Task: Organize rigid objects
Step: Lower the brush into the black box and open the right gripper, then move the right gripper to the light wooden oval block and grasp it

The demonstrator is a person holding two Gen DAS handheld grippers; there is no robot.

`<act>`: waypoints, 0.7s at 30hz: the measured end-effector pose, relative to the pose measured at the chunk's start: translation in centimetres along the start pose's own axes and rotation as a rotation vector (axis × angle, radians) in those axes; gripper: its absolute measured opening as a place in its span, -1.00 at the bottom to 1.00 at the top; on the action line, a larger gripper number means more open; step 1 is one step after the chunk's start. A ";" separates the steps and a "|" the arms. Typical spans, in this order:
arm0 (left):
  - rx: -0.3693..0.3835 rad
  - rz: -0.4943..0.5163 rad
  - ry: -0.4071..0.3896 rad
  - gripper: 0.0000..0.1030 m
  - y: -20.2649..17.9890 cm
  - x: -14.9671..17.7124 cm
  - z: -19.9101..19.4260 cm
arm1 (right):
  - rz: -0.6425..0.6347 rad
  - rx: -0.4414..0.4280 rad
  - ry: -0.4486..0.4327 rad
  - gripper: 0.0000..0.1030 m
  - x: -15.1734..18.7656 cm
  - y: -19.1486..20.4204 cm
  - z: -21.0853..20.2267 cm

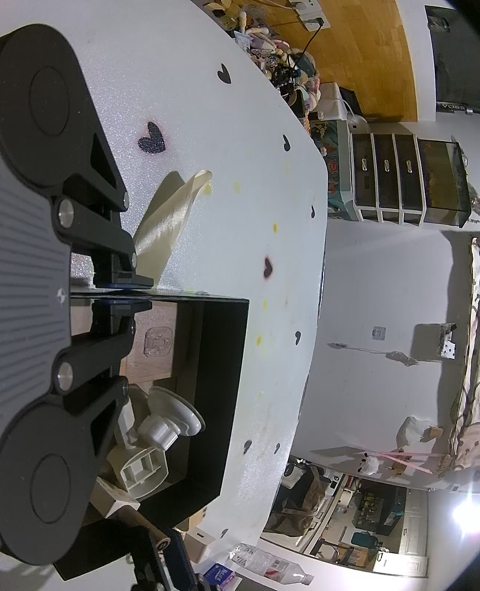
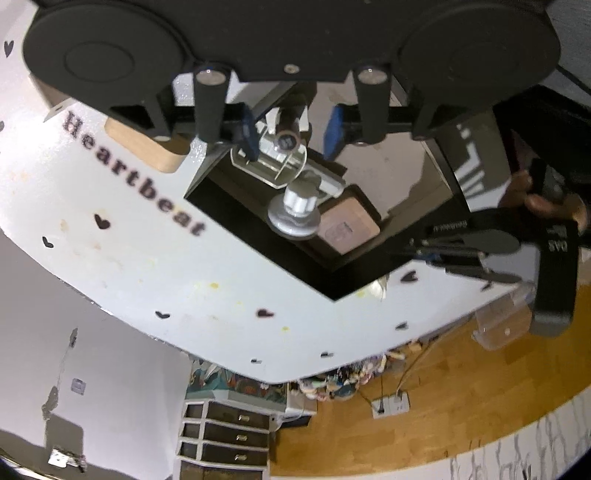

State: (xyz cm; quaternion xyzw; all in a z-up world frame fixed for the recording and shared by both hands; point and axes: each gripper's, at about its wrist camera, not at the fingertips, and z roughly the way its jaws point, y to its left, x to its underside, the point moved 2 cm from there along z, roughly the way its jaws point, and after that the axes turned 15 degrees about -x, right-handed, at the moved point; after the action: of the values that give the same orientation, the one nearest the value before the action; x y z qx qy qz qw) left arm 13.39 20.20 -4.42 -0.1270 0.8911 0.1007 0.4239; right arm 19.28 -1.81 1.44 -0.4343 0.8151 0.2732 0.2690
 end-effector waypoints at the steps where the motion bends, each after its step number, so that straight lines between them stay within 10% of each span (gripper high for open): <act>1: 0.000 0.000 0.000 -0.92 0.0 0.0 0.0 | 0.005 -0.002 -0.017 -0.02 0.0 -0.1 -0.4; 11: 0.000 0.000 0.000 -0.92 0.0 0.0 0.0 | 0.164 0.128 -0.226 0.78 0.6 -3.9 -4.5; 21: 0.000 0.000 0.000 -0.92 0.0 0.0 0.0 | 0.492 0.220 -0.300 0.88 3.1 -10.9 -3.0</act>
State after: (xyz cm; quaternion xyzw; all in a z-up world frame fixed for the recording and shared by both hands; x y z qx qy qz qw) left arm 13.37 20.21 -4.44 -0.1272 0.8910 0.1006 0.4240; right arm 26.52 -10.79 -0.85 -0.1468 0.8719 0.3011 0.3573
